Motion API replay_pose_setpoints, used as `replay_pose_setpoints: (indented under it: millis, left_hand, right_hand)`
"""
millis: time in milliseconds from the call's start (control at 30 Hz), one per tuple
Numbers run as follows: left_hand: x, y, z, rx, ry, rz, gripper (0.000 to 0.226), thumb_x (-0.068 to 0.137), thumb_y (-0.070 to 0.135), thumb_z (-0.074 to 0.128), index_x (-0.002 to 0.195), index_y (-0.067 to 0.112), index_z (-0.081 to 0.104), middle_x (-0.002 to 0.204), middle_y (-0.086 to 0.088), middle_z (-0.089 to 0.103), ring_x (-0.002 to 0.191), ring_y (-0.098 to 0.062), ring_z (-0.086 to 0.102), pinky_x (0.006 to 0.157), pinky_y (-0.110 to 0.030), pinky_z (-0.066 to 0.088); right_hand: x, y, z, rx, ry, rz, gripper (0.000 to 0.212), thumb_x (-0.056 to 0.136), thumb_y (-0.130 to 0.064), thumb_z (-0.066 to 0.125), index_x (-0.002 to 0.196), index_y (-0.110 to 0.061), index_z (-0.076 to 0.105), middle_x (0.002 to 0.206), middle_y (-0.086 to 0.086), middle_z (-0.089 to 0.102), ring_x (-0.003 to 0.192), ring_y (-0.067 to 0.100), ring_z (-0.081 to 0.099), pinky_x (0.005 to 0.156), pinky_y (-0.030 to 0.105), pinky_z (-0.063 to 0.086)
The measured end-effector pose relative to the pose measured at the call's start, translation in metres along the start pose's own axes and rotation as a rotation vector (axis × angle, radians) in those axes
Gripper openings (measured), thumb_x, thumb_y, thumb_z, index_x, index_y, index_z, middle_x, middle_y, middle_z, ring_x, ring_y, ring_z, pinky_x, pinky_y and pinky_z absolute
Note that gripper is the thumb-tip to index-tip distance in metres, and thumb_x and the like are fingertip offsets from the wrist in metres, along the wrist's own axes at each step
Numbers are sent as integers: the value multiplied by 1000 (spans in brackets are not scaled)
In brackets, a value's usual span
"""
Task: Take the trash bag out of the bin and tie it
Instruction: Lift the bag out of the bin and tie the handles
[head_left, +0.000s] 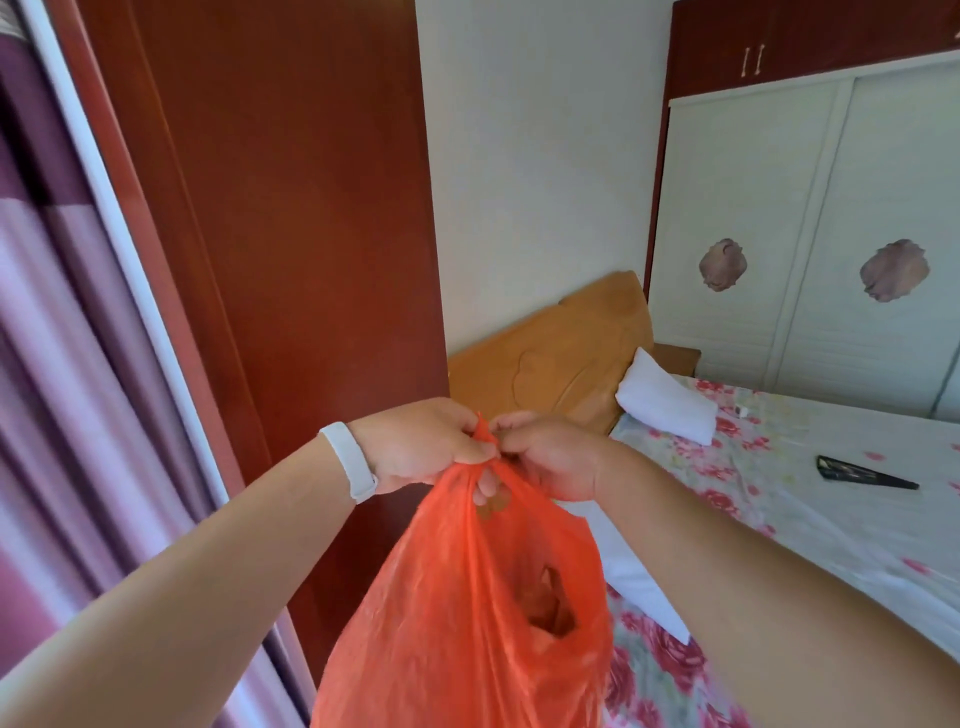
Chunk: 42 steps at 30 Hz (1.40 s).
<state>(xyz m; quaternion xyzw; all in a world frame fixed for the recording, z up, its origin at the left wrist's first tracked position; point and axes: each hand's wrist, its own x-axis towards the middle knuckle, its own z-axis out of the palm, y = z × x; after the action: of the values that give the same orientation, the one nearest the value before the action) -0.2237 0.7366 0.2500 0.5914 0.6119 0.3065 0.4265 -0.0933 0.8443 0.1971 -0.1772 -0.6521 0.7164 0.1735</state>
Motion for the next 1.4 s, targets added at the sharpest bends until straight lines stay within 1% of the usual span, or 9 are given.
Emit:
replay_pose_setpoints:
  millis: [67, 167, 433, 567, 733, 933, 1133, 1233, 1400]
  left_hand:
    - [0, 1, 2, 285, 113, -16, 20, 91, 16, 52, 83, 0, 59, 72, -8, 73, 62, -19, 64, 54, -36, 44]
    - [0, 1, 10, 776, 304, 8, 21, 91, 25, 48, 81, 9, 56, 82, -9, 72, 79, -25, 63, 71, -40, 45]
    - [1, 7, 12, 949, 460, 214, 18, 90, 25, 50, 103, 12, 46, 81, -8, 69, 75, -30, 65, 68, -43, 51]
    - [5, 11, 6, 1044, 396, 152, 24, 92, 27, 46, 69, 25, 52, 81, -2, 66, 79, -24, 62, 66, -34, 44]
    - [16, 12, 0, 865, 323, 53, 31, 92, 31, 48, 76, 11, 65, 72, -10, 65, 67, -21, 58, 66, -39, 47]
    - [29, 2, 8, -141, 58, 15, 23, 92, 20, 55, 87, 2, 69, 75, -8, 66, 59, -15, 57, 60, -27, 49]
    - [39, 4, 28, -475, 71, 85, 24, 82, 26, 61, 77, 4, 64, 62, -10, 62, 48, -16, 54, 51, -26, 44]
    - [39, 8, 35, -552, 29, 110, 25, 90, 22, 54, 74, 4, 63, 60, -11, 64, 50, -19, 60, 51, -28, 50]
    - [38, 17, 44, -552, -37, 109, 31, 93, 19, 51, 101, -8, 65, 97, -28, 62, 96, -42, 59, 92, -58, 49]
  right_hand:
    - [5, -5, -4, -182, -17, 116, 12, 89, 5, 45, 86, 1, 57, 88, 32, 53, 86, 39, 49, 56, 36, 42]
    - [8, -19, -5, -385, -151, 222, 15, 84, -9, 54, 81, -3, 67, 89, 24, 48, 66, 28, 42, 48, 27, 37]
    - [15, -37, -12, -494, -330, 302, 19, 82, -11, 59, 70, -16, 72, 47, -3, 40, 40, 8, 30, 42, 22, 34]
    - [9, -37, -22, -418, -397, 262, 30, 91, -10, 40, 83, -6, 69, 52, -2, 54, 49, 11, 42, 54, 29, 40]
    - [-3, -29, -35, -275, -244, 192, 28, 84, -10, 37, 73, -7, 62, 69, 6, 50, 59, 13, 45, 60, 27, 40]
    - [-32, -26, -43, -76, -91, 62, 22, 80, -2, 40, 69, -7, 58, 69, 6, 58, 66, 16, 52, 62, 27, 42]
    - [-63, -13, -37, -585, 619, -408, 26, 79, -11, 54, 83, -35, 66, 81, -14, 67, 76, 1, 60, 72, 15, 44]
    - [-81, 9, -19, -590, 603, -492, 16, 73, -30, 51, 78, -36, 66, 71, -5, 69, 61, 11, 63, 57, 30, 52]
    - [-79, 15, -1, -221, 562, -287, 22, 84, -40, 54, 82, -32, 74, 87, -2, 77, 84, 14, 73, 72, 34, 59]
